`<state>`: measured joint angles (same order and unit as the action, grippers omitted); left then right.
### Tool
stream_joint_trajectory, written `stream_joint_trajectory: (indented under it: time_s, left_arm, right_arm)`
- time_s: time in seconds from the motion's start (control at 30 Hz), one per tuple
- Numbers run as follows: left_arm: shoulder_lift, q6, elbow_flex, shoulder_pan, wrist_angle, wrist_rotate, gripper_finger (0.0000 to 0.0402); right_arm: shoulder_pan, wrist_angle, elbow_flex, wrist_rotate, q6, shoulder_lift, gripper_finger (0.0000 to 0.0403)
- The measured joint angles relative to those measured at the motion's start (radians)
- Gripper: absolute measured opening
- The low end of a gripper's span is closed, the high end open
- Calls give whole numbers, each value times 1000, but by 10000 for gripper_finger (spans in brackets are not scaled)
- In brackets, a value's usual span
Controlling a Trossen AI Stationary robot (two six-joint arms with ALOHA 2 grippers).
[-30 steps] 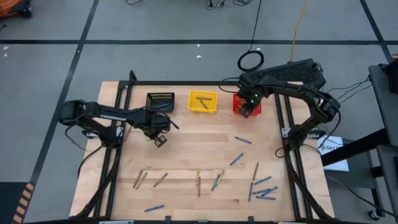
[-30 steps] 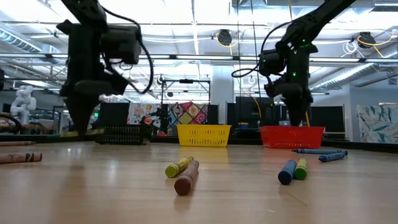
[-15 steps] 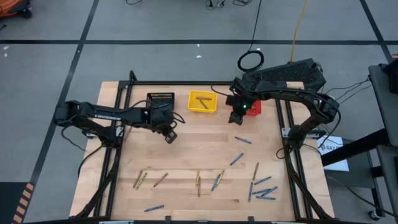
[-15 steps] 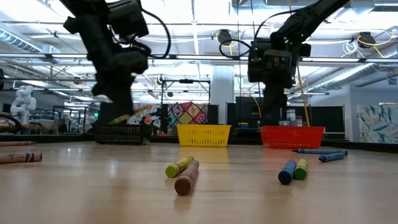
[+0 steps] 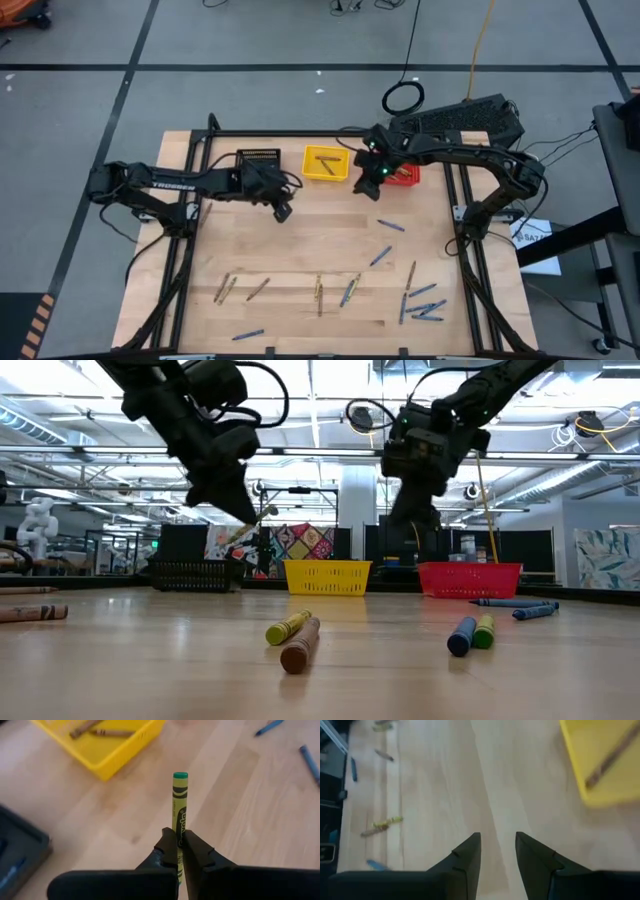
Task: Sort crayons
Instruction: Put the green crayon into the red bin
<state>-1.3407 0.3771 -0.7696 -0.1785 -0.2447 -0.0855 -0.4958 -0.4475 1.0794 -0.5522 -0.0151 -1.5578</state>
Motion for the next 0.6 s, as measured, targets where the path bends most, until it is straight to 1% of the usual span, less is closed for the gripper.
stream_joint_trajectory:
  time_s: [0.17, 0.43, 0.6]
  left_arm:
    - [0, -49, 0, -6, 68, 4, 0]
    - [0, -131, 0, -6, 220, 18, 0]
    - [0, -148, 0, -5, 284, 29, 0]
  right_arm:
    - [27, 146, 0, 0, -8, 0, 109]
    - [93, 372, 0, 6, 1, 0, 109]
    - [134, 448, 0, 10, 71, 0, 109]
